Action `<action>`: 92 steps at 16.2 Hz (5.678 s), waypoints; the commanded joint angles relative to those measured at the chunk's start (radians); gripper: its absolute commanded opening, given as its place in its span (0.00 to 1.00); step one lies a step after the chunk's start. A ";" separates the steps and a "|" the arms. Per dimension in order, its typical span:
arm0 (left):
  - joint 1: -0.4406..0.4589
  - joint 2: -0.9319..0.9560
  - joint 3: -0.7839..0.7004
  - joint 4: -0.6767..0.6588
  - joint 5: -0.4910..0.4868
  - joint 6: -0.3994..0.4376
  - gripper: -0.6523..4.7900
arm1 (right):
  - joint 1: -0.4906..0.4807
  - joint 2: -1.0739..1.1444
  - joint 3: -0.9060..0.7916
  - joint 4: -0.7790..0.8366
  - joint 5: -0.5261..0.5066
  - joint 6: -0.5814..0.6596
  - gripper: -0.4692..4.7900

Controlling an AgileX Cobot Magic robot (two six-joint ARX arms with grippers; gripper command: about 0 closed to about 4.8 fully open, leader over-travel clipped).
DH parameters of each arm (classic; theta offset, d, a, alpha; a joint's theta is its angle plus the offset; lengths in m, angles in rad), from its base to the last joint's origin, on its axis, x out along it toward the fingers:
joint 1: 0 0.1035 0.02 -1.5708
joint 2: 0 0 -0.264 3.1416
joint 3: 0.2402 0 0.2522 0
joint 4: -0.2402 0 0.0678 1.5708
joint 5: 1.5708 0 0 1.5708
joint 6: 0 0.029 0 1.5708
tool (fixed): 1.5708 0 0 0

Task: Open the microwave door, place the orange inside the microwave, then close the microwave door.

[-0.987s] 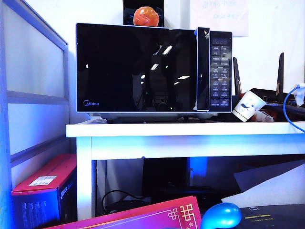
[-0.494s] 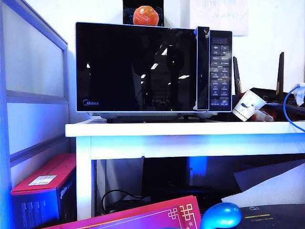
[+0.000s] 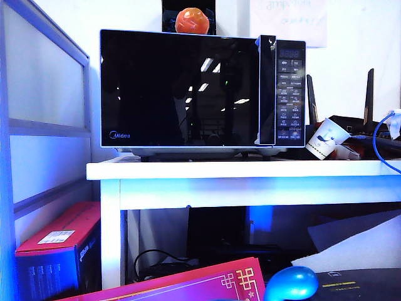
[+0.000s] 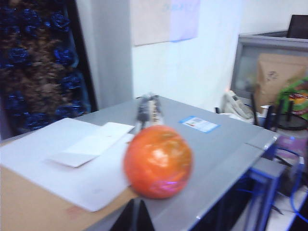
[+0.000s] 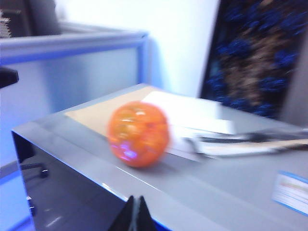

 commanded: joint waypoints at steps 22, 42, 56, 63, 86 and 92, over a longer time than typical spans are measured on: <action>-0.051 0.027 0.009 0.154 -0.135 0.021 0.85 | 0.088 0.341 0.537 -0.129 0.137 -0.060 0.08; -0.136 0.216 0.013 0.365 -0.221 0.046 1.00 | 0.082 0.219 0.537 -0.270 0.471 -0.134 0.08; -0.160 0.384 0.243 0.322 -0.242 0.046 1.00 | 0.082 0.194 0.537 -0.278 0.448 -0.134 0.08; -0.160 0.403 0.243 0.326 -0.240 0.045 1.00 | 0.082 0.196 0.537 -0.283 0.444 -0.134 0.08; -0.185 0.415 0.248 0.397 -0.251 0.046 0.97 | 0.082 0.198 0.537 -0.324 0.444 -0.134 0.08; -0.187 0.415 0.248 0.378 -0.249 0.047 0.64 | 0.082 0.198 0.537 -0.325 0.444 -0.134 0.08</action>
